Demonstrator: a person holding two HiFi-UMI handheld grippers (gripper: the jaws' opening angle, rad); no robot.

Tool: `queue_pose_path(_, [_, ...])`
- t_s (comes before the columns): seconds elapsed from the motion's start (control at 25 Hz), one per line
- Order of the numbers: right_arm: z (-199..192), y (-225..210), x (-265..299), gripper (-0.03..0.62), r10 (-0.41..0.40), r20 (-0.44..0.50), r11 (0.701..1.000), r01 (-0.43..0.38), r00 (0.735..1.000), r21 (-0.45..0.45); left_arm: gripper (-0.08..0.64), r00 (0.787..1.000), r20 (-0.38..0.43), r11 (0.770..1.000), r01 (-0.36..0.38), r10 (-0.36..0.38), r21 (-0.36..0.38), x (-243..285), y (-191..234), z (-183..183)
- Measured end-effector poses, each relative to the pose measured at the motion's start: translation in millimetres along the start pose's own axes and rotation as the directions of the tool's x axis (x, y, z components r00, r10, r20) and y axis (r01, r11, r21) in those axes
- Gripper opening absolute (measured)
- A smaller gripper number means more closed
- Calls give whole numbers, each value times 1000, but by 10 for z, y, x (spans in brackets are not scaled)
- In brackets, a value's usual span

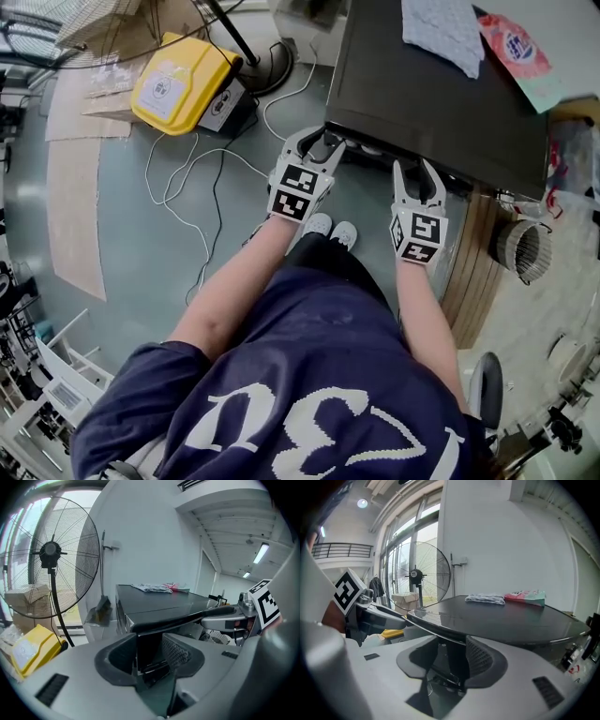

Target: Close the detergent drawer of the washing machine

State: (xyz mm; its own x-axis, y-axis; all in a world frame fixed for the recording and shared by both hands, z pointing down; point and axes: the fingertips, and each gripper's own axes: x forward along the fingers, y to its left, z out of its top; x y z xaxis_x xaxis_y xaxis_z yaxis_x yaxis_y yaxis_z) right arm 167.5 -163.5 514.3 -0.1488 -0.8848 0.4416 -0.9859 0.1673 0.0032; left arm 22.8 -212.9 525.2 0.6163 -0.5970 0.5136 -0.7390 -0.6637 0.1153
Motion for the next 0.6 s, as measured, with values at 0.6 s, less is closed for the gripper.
queue_pose_path(0.6, [-56, -50, -278, 71, 2, 11, 998, -1, 1000, -55, 31, 999, 28, 999, -26, 26, 30, -232, 29, -64])
